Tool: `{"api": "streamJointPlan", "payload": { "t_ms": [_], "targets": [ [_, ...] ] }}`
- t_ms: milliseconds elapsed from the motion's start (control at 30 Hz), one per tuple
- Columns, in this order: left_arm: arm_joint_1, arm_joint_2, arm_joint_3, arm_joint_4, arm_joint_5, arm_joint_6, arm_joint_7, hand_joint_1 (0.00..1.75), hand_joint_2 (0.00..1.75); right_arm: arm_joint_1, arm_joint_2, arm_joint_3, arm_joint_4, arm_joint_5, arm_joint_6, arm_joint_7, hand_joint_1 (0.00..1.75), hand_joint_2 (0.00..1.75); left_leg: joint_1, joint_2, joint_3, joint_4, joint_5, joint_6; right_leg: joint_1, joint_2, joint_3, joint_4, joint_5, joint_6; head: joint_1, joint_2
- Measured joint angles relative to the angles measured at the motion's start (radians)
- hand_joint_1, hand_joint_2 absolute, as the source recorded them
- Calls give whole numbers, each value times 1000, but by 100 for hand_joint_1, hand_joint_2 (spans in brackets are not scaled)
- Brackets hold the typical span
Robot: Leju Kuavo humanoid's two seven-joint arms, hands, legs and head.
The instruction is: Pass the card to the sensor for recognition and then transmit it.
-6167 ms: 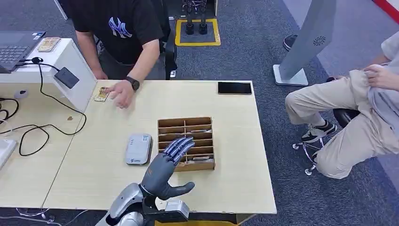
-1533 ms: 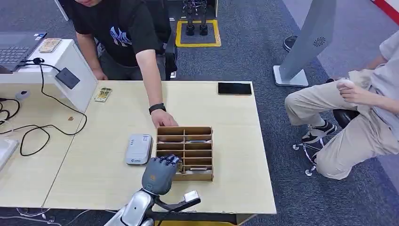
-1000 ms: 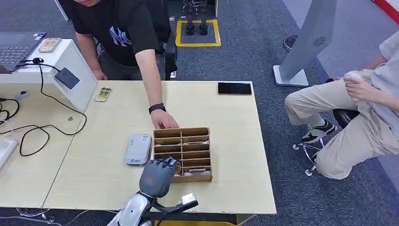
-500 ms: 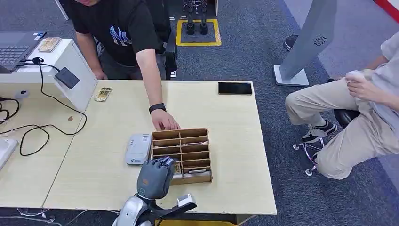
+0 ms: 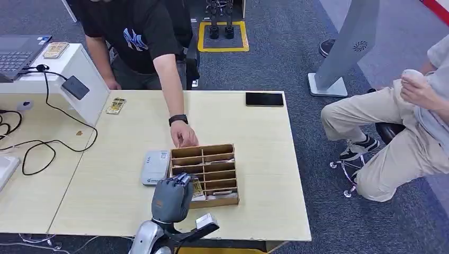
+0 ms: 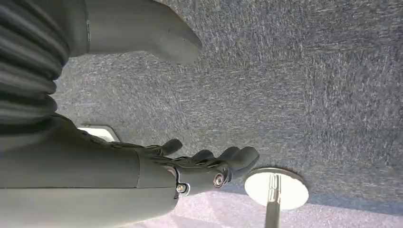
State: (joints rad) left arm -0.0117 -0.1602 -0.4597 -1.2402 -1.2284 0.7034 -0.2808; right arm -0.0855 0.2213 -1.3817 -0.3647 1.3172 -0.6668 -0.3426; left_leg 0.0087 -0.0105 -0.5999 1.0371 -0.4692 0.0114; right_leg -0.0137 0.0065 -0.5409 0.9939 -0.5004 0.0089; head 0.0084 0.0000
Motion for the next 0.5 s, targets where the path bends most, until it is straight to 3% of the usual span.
{"api": "streamJointPlan", "payload": {
  "t_ms": [167,500],
  "targets": [
    [20,-29,48,-43,44,0,-111,175,175,0,0,-2,0,2,0,3,0,175,0,0,0,0,0,0,0,0,0,0,0,0,0,0],
    [31,-54,86,-74,53,0,-126,175,175,0,0,-2,0,2,0,3,0,175,0,0,0,0,0,0,0,0,0,0,0,0,0,0]
  ]
}}
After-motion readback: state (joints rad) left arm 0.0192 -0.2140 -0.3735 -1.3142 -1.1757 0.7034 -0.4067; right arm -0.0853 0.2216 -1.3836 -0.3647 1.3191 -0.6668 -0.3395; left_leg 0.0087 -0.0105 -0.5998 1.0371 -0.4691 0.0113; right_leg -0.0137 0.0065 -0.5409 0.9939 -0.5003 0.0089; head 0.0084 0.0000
